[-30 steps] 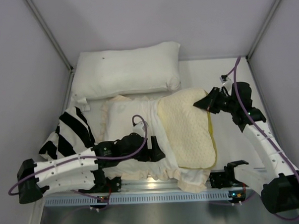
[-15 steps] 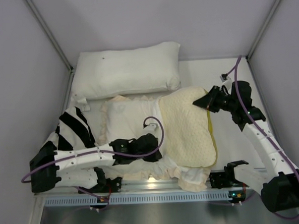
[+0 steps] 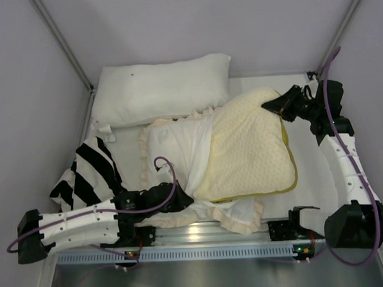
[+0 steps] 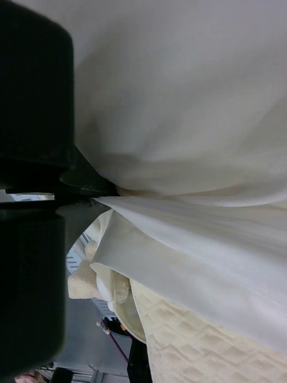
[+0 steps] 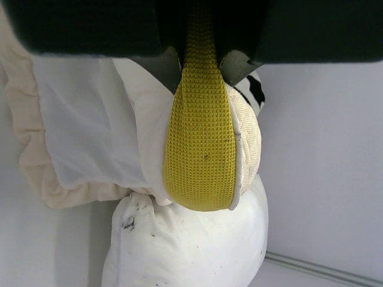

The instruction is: Remove the pillowcase from the pillow

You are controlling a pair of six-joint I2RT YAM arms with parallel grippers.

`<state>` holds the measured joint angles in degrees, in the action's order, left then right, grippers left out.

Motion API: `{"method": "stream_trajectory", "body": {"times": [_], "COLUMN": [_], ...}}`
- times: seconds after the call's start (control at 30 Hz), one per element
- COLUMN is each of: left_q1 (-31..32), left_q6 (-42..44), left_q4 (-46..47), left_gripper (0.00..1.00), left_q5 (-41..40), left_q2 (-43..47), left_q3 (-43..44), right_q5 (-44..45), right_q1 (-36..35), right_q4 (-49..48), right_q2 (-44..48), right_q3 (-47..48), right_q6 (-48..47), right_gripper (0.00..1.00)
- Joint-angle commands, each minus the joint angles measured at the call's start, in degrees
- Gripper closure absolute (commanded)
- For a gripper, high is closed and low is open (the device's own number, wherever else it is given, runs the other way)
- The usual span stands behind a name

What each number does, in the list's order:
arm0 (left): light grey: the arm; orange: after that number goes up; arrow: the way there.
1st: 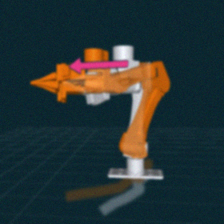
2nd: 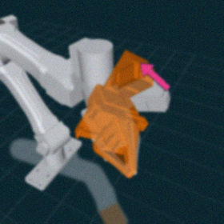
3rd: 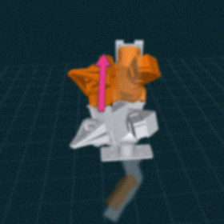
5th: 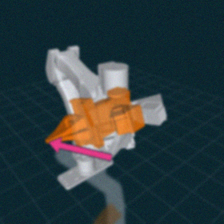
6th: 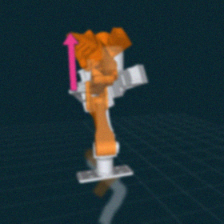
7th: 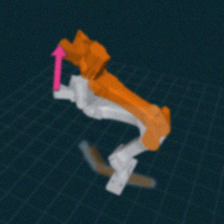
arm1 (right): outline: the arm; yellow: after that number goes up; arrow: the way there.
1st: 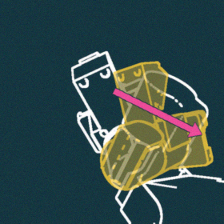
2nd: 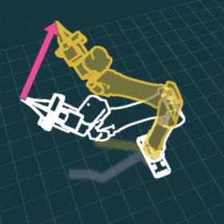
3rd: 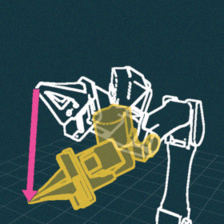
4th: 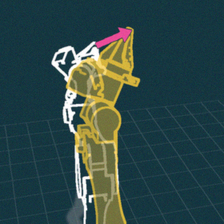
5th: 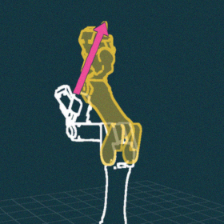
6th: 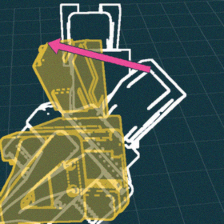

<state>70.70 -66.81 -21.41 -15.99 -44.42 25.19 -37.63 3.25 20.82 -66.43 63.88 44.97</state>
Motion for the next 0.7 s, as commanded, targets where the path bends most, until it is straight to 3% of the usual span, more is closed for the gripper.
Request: {"method": "stream_trajectory", "body": {"times": [0.0, 0.03, 0.07, 0.13, 0.17, 0.27, 0.3, 0.5, 0.67], "left_q1": [0.8, 0.8, 0.8, 0.8, 0.7, 0.8, 0.7, -1.8, -15.3], "left_q6": [-0.3, 0.2, 1.4, 3.2, 5.3, 10.4, 11.8, 23.5, 35.7], "left_q4": [-5.9, -6.0, -5.9, -5.9, -5.9, -6.2, -6.2, -18.8, -23.0], "left_gripper": [1.00, 1.00, 0.91, 0.57, 0.30, 0.06, 0.01, 0.01, 0.01], "left_q5": [1.2, 1.2, 1.2, 1.7, 1.8, 2.2, 1.8, -8.0, -0.2], "left_q2": [-0.5, -1.2, -2.7, -4.5, -6.5, -9.1, -10.6, -20.1, -33.9], "left_q3": [-0.7, 0.7, 1.6, 3.6, 6.2, 12.0, 13.5, 35.3, 52.2], "right_q5": [1.1, 0.5, 0.4, 0.5, 0.6, 1.2, 1.5, 2.0, 1.6], "right_q1": [2.9, 2.9, 2.9, 2.8, 2.8, 2.8, 2.8, 1.8, -1.8], "right_q4": [-12.2, -13.7, -13.6, -13.7, -13.9, -12.0, -11.2, -9.3, -8.5], "right_q2": [-0.4, -0.4, -0.2, 0.6, 1.7, 4.0, 4.6, 10.1, 12.1], "right_q3": [2.4, -0.1, -1.0, -4.1, -5.0, -7.5, -8.0, -12.4, -12.8], "right_q6": [3.5, 3.9, 3.5, 2.4, 2.1, -0.6, -1.4, -3.3, -2.5], "right_gripper": [1.00, 1.00, 1.00, 1.00, 1.00, 1.00, 1.00, 1.00, 1.00]}}
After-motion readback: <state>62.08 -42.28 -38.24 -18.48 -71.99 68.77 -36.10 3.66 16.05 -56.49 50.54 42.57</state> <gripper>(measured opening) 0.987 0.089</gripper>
